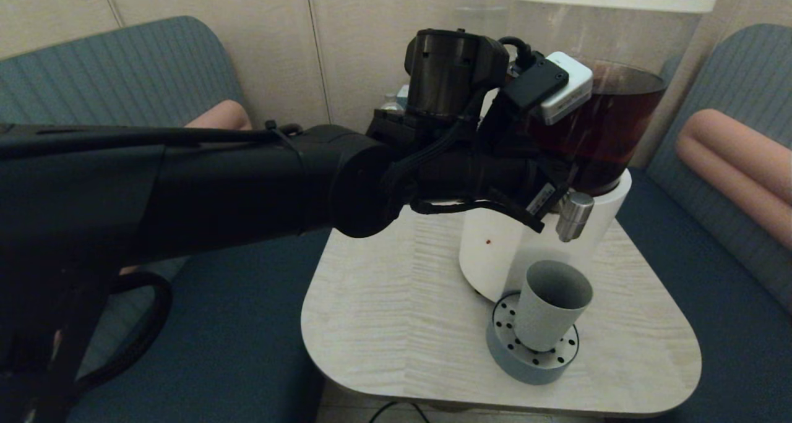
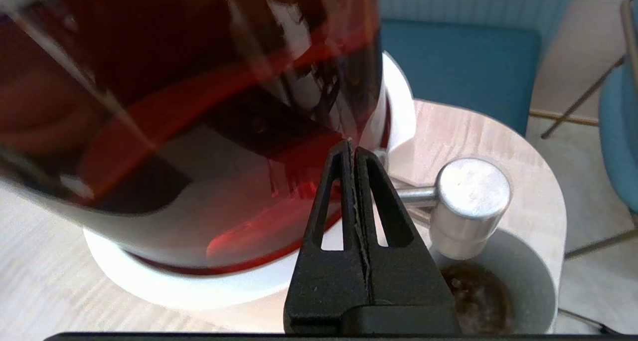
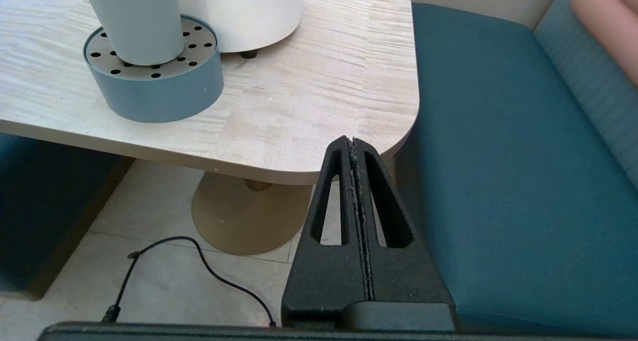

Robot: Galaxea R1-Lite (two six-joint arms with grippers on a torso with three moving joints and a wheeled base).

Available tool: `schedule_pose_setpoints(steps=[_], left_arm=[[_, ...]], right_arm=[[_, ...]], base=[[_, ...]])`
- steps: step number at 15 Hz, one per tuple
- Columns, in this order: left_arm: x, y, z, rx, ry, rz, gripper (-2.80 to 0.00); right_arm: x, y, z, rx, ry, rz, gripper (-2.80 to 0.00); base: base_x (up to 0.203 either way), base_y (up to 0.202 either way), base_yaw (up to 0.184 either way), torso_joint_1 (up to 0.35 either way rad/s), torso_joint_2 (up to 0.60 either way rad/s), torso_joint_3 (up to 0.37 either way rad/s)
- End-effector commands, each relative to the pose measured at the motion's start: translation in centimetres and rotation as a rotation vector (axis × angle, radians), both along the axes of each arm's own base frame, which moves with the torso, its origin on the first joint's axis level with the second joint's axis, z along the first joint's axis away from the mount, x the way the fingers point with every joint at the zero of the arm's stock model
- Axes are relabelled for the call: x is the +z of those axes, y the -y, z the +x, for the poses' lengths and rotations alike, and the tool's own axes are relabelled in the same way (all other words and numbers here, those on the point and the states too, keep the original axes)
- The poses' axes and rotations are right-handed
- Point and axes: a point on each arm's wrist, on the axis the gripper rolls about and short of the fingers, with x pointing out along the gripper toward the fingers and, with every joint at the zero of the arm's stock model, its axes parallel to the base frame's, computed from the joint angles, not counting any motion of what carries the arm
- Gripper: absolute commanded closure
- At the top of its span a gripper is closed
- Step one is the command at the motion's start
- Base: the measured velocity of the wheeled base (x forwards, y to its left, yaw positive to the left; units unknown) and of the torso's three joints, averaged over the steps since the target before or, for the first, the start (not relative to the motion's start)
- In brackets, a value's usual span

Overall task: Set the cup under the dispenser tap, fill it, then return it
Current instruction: Turn off the faucet

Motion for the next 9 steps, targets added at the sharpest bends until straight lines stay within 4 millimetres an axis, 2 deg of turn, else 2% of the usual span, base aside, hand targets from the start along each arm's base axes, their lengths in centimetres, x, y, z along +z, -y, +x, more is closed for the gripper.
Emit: schedule_pose_setpoints(steps=[1,9], left_arm=[[-0.34,0.13,0.13,-0.002,-0.005,0.008,0.0],[-0.25,-0.07,-0.06,-0.009,0.033,0.032,0.0]], right_arm=[[-0.02,0.0,-0.01,0.003,0.001,-0.001,0.0],[0.0,0.0,-0.01,0.001,0.002,-0.001,0.0]], base=[[0.0,0.0,0.0,0.0,0.0,0.0],[0.0,0.0,0.0,0.0,0.0,0.0]])
